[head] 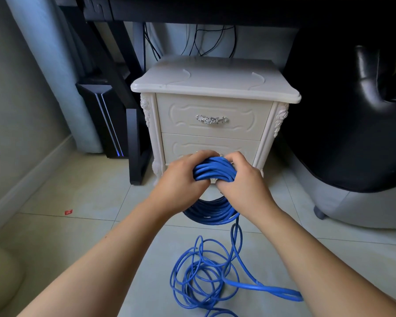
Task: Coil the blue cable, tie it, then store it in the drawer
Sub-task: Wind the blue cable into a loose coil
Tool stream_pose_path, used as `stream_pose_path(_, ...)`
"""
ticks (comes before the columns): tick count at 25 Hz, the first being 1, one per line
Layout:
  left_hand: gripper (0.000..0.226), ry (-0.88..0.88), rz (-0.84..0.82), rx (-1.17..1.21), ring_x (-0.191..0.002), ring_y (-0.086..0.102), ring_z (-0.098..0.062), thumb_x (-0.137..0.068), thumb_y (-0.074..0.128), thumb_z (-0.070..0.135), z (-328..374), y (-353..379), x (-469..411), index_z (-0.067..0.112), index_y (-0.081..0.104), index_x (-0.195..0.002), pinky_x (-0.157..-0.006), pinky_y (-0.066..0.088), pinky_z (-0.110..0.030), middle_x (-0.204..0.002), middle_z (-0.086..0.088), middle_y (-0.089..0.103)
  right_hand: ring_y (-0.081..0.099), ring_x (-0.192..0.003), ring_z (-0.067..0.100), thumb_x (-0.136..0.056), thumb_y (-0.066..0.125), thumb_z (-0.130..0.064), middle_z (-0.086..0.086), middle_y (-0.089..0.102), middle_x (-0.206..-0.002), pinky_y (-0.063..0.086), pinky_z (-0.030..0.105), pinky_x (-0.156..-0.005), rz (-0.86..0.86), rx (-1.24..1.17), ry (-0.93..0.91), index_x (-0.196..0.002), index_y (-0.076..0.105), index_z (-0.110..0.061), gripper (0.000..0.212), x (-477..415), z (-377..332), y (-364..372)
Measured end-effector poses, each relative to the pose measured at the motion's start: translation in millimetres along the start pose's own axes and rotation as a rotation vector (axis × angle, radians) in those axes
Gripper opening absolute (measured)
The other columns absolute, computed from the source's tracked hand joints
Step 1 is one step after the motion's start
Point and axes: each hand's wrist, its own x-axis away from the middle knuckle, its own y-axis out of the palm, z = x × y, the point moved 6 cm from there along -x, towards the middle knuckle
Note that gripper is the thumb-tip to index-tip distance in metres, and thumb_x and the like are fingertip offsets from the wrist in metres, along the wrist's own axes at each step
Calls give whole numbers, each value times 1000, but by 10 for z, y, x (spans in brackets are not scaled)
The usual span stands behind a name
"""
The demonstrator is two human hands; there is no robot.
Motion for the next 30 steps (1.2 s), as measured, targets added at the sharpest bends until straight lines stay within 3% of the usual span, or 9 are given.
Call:
stream_pose_path(5,48,-198,80,323,-67,59,-1,-81,58,-3,-48,9,3,40,64,-101,-64,54,-27,-81,18,68,70,-73,27,-79,67,-6,2,67,-77,57,46,-75,-24,-444,143,-94,62,-19,21,-56,80,2)
stream_pose_path(10,40,-398,319,611,-54,49,-13,-82,56,-4,-259,-79,18,30,68,-98,-52,46,-29,-60,10,57,72,-85,30,-84,69,-8,22,70,-98,60,45,-74,-205,-775,347,-109,61,-14,26,67,222,278)
stream_pose_path(15,28,-538,380,864,-51,47,-15,-87,54,-1,-257,95,109,19,62,-106,-54,44,-30,-64,-2,49,65,-79,32,-86,66,1,15,61,-85,53,40,-76,-25,-1040,386,-99,60,-12,19,74,234,358)
stream_pose_path(19,40,-500,59,887,-66,65,-13,-88,66,7,-155,159,80,21,56,-123,-80,54,-32,-70,0,63,56,-78,34,-82,60,5,20,54,-84,51,48,-78,81,-964,372,-94,58,-8,18,14,346,207)
stream_pose_path(21,73,-478,-56,746,-92,67,-9,-79,79,22,-189,162,80,24,42,-141,-99,49,-36,-95,7,69,61,-75,32,-75,63,0,17,60,-78,55,47,-75,114,-852,318,-97,59,-7,23,-24,340,127)
stream_pose_path(23,93,-378,7,521,-120,54,-6,-72,80,46,-123,56,108,36,29,-149,-105,39,-32,-128,11,55,63,-64,19,-77,59,2,1,62,-63,54,33,-62,174,-768,301,-93,56,-12,22,-64,354,9)
stream_pose_path(26,50,-29,-35,510,-105,61,-3,-78,63,55,204,-90,141,33,59,-122,-94,47,-27,-113,15,65,68,-70,29,-79,57,3,8,65,-72,56,38,-64,277,-674,366,-93,55,-21,27,-120,474,-133)
stream_pose_path(28,22,-1,-245,481,-66,58,-7,-77,73,45,344,16,208,27,65,-88,-66,48,-23,-74,12,64,68,-65,25,-80,53,4,12,64,-75,56,34,-60,317,-645,396,-97,55,-18,28,-125,519,-161)
stream_pose_path(30,33,-121,-254,359,-48,42,-12,-82,74,41,236,45,200,24,55,-62,-52,41,-24,-53,6,47,65,-54,17,-81,49,8,3,62,-60,53,29,-57,367,-767,426,-100,54,-11,27,-107,542,-163)
